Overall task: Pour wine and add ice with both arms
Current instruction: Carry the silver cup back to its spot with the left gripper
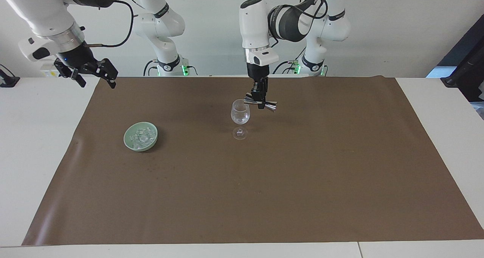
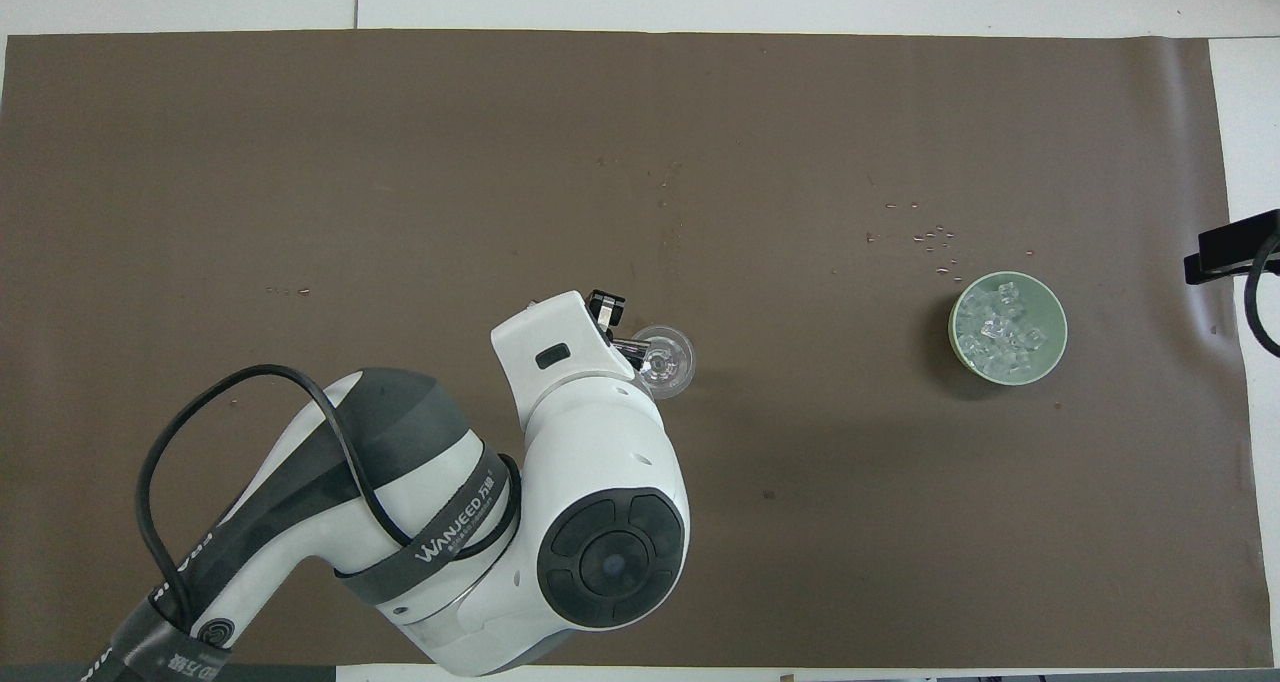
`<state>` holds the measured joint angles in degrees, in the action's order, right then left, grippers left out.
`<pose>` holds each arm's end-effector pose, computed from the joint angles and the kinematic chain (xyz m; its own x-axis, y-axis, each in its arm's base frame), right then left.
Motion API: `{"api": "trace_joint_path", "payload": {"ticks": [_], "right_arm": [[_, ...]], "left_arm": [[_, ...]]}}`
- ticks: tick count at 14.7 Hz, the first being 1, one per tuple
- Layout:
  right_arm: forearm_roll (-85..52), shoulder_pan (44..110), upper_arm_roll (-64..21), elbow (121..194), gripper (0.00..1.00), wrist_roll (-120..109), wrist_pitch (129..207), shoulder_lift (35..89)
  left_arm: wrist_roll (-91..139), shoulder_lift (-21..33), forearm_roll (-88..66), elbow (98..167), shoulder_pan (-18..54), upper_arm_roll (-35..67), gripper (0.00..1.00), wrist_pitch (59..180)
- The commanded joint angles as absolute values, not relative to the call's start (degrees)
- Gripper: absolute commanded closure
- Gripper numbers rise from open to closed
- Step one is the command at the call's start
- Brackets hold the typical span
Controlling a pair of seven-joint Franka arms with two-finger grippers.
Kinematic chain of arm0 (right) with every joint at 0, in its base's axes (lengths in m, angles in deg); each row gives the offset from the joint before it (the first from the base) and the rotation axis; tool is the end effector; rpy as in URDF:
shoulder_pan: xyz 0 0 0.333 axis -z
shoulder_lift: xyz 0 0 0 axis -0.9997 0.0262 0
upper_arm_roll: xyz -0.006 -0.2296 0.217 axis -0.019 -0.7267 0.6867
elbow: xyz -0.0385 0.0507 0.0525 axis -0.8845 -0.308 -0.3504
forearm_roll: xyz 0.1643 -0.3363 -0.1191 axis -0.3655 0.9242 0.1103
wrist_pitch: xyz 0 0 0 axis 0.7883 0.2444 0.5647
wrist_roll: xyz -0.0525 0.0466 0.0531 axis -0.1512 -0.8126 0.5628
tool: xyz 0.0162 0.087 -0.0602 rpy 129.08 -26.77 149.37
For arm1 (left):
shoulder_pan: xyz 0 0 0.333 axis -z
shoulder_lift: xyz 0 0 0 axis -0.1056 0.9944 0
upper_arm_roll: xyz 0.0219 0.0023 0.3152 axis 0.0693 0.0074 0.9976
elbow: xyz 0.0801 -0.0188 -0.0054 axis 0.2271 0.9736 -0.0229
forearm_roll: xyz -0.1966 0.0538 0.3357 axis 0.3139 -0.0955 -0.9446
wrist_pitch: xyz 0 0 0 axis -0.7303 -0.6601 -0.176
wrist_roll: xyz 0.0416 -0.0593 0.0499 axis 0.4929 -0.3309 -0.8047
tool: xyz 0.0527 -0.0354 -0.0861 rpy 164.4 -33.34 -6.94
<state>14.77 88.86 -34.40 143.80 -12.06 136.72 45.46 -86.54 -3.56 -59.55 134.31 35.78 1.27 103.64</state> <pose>0.5380 -0.0582 0.6306 0.9963 -0.0724 -0.0470 -0.0720 -0.9974 0.0102 0.4028 -0.4167 0.4964 0.3389 0.9176 0.2078 0.8587 -0.3919 0.3302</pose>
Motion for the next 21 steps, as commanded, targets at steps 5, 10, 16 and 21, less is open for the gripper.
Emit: {"api": "trace_joint_path", "payload": {"ticks": [5,10,16,21], "right_arm": [[13.80,89.55,-34.01,145.06,0.00,-11.26,137.16,44.34],[13.71,89.47,-34.01,145.06,0.00,-11.17,136.63,44.34],[13.63,89.38,-34.01,145.41,0.00,-10.39,136.80,44.26],[13.27,89.03,-34.01,161.18,0.00,-10.03,149.07,38.29]], "left_arm": [[-82.36,-2.94,-43.86,130.11,31.21,1.92,1.00,101.84],[-67.16,-3.29,-24.34,131.60,20.67,2.01,1.00,101.76],[-52.75,-4.87,-2.21,136.16,4.25,2.01,1.00,101.93],[-43.51,-3.04,10.38,137.67,-6.74,2.10,1.00,102.28]]}}
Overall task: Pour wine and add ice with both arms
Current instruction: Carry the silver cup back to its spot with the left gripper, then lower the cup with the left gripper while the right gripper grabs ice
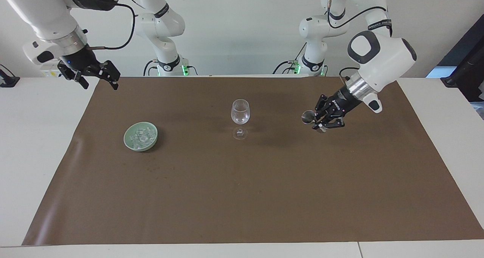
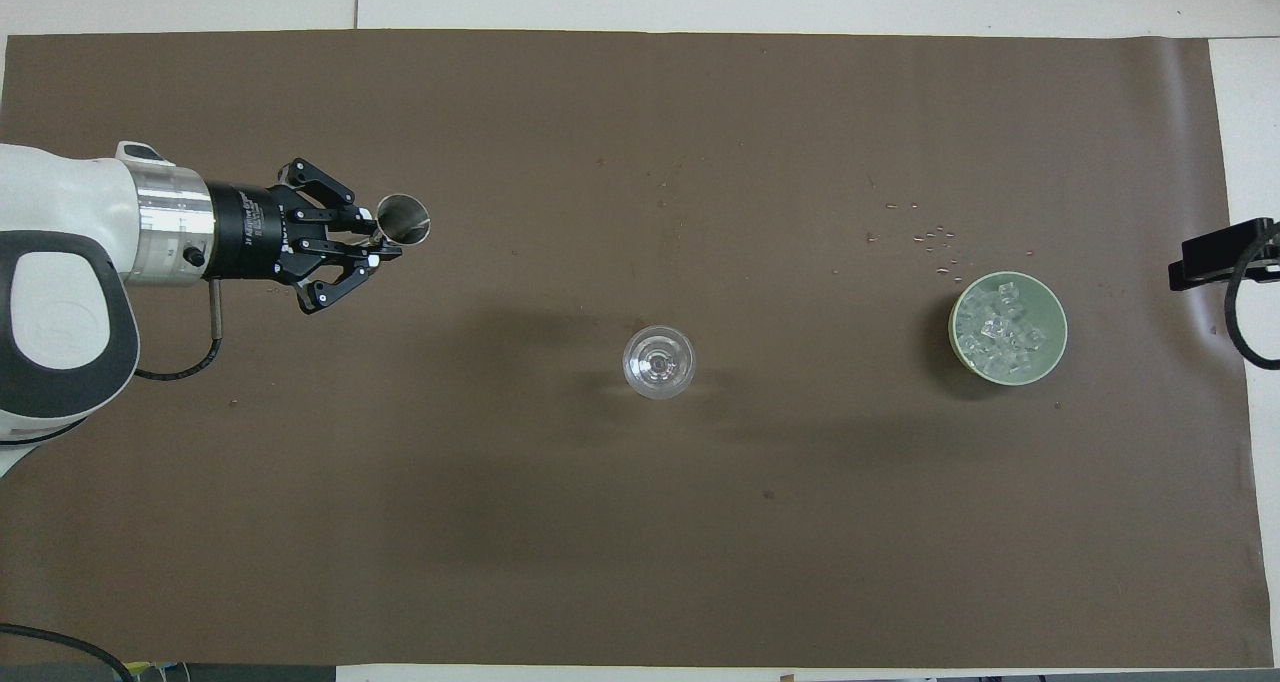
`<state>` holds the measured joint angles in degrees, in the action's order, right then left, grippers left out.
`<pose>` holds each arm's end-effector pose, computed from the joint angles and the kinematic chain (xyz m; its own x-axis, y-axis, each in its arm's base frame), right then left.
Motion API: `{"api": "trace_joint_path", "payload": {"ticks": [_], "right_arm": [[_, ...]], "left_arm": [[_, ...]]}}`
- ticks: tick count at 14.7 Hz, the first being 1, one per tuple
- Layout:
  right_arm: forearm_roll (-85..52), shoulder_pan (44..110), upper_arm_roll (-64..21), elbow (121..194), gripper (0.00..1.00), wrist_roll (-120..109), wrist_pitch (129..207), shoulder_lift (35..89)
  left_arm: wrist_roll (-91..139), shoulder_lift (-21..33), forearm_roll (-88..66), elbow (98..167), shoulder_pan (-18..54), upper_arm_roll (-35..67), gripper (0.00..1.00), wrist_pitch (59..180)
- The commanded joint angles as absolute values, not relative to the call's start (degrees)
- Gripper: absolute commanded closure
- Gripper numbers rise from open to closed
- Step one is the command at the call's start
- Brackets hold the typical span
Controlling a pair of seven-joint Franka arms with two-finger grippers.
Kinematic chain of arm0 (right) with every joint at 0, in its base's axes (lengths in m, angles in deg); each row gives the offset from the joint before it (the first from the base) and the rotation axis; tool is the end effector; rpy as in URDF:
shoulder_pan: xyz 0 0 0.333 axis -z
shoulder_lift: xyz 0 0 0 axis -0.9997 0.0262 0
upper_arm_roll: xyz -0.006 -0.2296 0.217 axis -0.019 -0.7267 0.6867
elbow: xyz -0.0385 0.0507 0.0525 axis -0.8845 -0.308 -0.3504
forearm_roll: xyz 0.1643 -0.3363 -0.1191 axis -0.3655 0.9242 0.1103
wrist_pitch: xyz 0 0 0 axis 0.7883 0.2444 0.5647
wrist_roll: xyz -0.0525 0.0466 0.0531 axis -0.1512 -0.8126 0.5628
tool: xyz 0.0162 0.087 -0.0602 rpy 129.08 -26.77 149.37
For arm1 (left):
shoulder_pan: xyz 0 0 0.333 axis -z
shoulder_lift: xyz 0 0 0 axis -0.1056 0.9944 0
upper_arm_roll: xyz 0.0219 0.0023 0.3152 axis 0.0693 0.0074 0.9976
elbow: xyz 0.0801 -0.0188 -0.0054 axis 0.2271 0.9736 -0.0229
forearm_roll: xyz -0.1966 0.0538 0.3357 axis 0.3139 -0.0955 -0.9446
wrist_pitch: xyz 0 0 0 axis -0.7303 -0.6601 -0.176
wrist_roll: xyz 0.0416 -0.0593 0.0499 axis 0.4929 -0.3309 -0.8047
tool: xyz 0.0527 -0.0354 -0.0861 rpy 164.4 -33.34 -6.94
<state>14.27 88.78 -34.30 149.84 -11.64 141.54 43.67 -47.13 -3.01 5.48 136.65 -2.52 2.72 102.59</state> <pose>0.5351 -0.0558 0.6050 0.9975 -0.0608 -0.0368 -0.0609 -0.9981 -0.0014 0.5661 -0.1088 0.4768 -0.1162 0.7840 -0.6098 0.9851 0.1695 0.0302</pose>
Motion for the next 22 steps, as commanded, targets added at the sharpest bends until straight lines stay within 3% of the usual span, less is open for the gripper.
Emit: {"api": "trace_joint_path", "payload": {"ticks": [1,7,11,16,22], "right_arm": [[13.27,88.94,-34.01,165.50,0.00,-10.03,152.85,36.89],[13.01,88.94,-34.01,173.70,0.00,-10.03,161.48,40.03],[12.75,88.68,-33.92,175.90,0.00,-10.03,169.74,44.59],[12.75,85.95,-34.01,181.35,0.03,-10.65,178.72,46.19],[12.75,87.35,-34.01,181.62,0.34,-11.43,180.05,47.59]], "left_arm": [[-42.01,-1.90,11.97,137.58,-9.47,2.10,1.00,102.28],[-34.27,0.93,28.75,139.94,-20.03,2.10,1.00,104.99],[-27.87,0.76,43.50,146.00,-20.22,2.10,1.00,114.05],[-15.39,1.28,58.82,150.49,-19.25,2.01,1.00,118.81],[-1.15,4.44,72.36,154.27,-18.89,2.01,1.00,118.37]]}}
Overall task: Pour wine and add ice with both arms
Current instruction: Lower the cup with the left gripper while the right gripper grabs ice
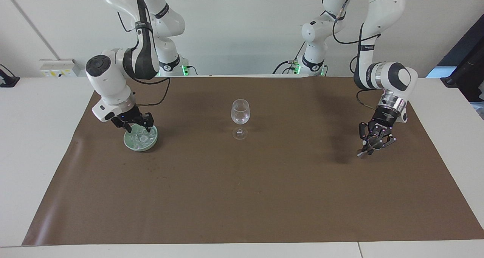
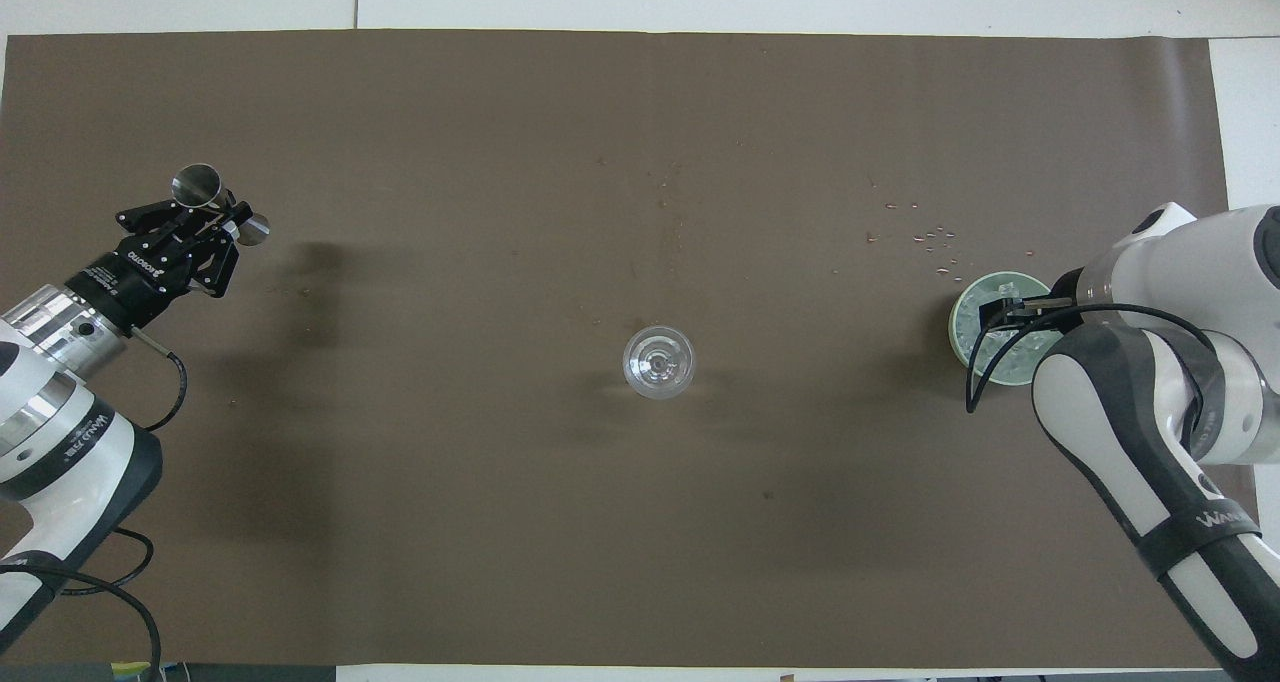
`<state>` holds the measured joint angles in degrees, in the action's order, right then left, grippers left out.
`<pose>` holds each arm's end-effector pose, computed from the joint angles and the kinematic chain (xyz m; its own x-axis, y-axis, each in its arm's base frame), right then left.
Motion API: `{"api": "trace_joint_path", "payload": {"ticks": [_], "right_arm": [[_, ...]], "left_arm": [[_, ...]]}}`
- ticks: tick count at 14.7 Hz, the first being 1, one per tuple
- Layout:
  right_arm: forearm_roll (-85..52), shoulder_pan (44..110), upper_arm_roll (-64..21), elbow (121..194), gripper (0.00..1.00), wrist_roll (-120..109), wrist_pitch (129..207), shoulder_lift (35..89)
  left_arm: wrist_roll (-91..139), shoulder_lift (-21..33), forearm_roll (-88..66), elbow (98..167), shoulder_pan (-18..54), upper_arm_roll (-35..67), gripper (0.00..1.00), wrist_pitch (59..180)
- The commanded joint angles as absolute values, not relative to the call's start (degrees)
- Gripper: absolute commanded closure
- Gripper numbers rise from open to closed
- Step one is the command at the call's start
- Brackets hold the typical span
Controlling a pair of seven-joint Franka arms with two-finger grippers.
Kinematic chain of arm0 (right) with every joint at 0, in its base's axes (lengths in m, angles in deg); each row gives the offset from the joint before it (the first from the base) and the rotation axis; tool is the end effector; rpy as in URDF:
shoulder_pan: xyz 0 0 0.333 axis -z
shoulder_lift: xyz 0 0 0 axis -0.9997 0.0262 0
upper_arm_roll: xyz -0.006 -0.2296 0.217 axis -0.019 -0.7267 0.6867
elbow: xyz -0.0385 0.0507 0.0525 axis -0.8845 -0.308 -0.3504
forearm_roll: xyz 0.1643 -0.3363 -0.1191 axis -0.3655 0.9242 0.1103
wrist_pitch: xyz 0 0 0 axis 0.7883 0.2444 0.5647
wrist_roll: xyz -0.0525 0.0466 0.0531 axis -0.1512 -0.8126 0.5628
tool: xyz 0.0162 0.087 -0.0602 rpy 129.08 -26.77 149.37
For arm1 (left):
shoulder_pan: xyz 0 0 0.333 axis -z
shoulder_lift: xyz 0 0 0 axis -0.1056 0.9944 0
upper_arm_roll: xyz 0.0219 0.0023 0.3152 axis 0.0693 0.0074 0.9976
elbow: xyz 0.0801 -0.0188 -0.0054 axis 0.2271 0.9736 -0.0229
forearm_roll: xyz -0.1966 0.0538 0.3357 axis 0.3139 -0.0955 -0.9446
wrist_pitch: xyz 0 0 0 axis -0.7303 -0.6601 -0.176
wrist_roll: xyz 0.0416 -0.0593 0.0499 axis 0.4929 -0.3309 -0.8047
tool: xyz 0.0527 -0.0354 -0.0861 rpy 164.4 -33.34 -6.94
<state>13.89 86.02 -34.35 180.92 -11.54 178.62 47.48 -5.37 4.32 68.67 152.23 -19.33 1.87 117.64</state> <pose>0.5285 -0.0281 0.3703 0.9999 -0.0131 0.0017 -0.0131 -0.9999 0.0002 0.5380 0.0669 0.3091 -0.3036 0.2320 -0.9241 0.6301 0.7764 -0.0121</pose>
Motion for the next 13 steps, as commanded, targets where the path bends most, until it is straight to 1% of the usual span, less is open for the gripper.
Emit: {"api": "trace_joint_path", "payload": {"ticks": [1,2,5,7,12,13], "right_arm": [[12.75,87.36,-34.01,181.62,0.34,-11.43,180.31,48.20],[12.75,87.27,-34.01,181.62,0.34,-11.61,180.75,49.17],[12.66,87.27,-34.01,181.62,0.36,-12.84,182.42,50.93],[12.66,87.09,-33.92,181.62,0.36,-13.54,182.77,51.64],[12.66,86.57,-34.01,181.71,0.46,-13.81,182.77,51.64],[12.66,86.57,-34.01,182.23,0.46,-13.98,182.77,51.55]], "left_arm": [[1.40,5.57,72.54,154.80,-18.81,2.01,1.00,117.93],[5.34,6.11,72.98,155.59,-19.07,2.01,1.00,116.53],[6.52,5.59,74.12,157.53,-19.34,2.01,1.00,115.82],[6.52,3.84,74.12,161.11,-22.13,2.01,1.00,113.38],[6.78,3.21,74.12,162.28,-22.50,2.01,1.00,112.65],[6.78,3.21,74.12,162.36,-22.59,2.01,0.80,112.65]]}}
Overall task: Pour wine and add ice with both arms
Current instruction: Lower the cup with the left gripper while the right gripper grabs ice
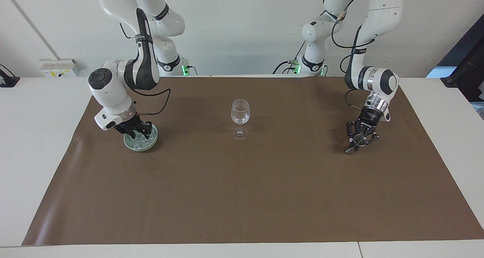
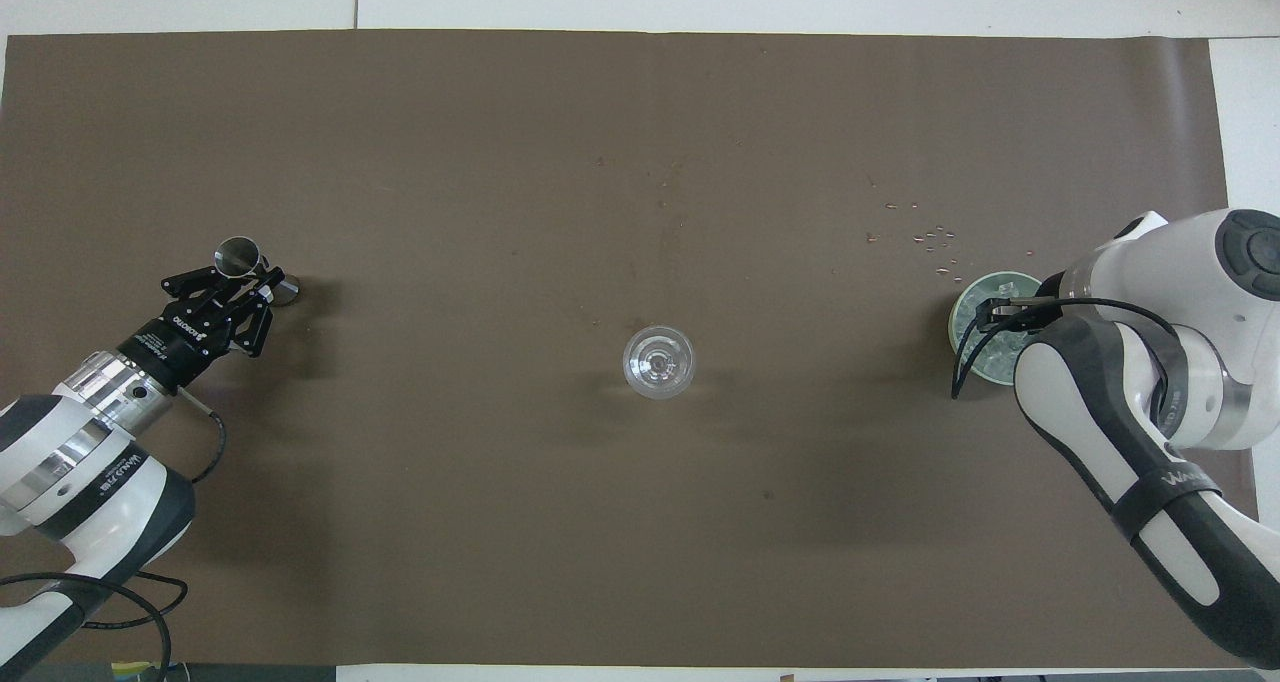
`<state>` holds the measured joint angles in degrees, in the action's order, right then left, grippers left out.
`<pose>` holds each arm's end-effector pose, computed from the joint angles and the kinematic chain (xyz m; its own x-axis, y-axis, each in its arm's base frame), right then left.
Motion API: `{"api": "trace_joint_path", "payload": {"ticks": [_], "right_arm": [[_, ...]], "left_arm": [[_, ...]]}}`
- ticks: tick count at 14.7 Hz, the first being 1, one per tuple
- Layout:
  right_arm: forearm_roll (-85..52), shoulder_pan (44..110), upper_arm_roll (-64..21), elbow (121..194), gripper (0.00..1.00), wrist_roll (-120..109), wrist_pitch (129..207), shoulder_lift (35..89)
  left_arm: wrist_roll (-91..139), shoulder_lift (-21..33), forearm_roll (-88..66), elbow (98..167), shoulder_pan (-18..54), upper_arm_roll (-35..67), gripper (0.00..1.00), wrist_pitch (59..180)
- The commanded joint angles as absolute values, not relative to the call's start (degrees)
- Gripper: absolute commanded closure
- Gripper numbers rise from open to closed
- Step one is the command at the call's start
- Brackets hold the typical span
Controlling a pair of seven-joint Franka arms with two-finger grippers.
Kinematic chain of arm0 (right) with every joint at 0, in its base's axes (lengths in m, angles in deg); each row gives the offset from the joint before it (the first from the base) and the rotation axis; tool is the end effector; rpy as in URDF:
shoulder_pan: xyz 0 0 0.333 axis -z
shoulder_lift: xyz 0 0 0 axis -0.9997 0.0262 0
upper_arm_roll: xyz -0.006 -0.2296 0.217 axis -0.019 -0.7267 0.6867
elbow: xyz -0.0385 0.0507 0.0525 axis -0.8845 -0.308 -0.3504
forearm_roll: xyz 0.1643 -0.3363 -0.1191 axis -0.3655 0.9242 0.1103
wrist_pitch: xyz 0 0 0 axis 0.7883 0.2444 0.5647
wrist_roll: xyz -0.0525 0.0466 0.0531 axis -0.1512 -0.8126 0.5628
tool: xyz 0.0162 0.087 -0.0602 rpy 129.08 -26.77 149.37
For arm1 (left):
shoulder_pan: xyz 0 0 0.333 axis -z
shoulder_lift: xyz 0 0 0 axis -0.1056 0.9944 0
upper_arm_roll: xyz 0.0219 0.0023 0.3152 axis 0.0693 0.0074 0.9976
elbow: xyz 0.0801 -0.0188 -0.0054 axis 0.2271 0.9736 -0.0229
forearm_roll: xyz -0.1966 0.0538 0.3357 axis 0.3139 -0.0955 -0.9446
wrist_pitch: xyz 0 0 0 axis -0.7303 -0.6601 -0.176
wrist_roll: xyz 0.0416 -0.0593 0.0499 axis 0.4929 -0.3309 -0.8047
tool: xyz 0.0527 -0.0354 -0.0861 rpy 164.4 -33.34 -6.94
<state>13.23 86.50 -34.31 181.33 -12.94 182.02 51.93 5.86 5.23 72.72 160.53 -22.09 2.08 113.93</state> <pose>0.5340 -0.0321 0.3312 0.9983 -0.0527 -0.0234 -0.0528 -0.9986 -0.0012 0.4866 0.0742 0.2481 -0.3081 0.2545 -0.9167 0.6403 0.7681 -0.0020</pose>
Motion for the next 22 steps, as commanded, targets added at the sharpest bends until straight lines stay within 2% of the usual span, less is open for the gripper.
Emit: {"api": "trace_joint_path", "payload": {"ticks": [1,2,7,9,11,14,22], "right_arm": [[12.66,86.65,-34.01,182.76,0.46,-13.81,182.86,51.29],[12.66,86.83,-34.01,182.94,0.46,-13.81,182.86,51.20],[12.66,87.01,-34.01,183.56,0.46,-13.81,182.86,51.11],[12.66,87.01,-34.01,183.56,0.50,-13.81,182.86,51.11],[12.66,87.01,-34.01,183.47,0.54,-13.81,182.86,51.11],[12.66,87.01,-34.01,183.47,0.54,-13.72,183.04,51.11],[12.66,86.92,-34.01,183.56,0.54,-13.81,183.65,51.11]], "left_arm": [[6.87,2.87,74.12,162.89,-23.02,2.10,0.24,112.31],[7.04,2.43,74.12,163.33,-23.20,2.10,0.00,112.04],[9.58,2.25,73.42,163.68,-23.12,2.10,0.00,113.35],[9.77,1.11,73.25,163.68,-22.59,2.10,0.00,115.98],[9.59,-0.03,73.25,163.51,-20.93,1.92,0.00,122.29],[9.77,-0.92,73.16,162.98,-16.27,1.83,0.00,133.54],[9.95,-1.88,53.76,162.63,-16.61,2.10,0.00,133.92]]}}
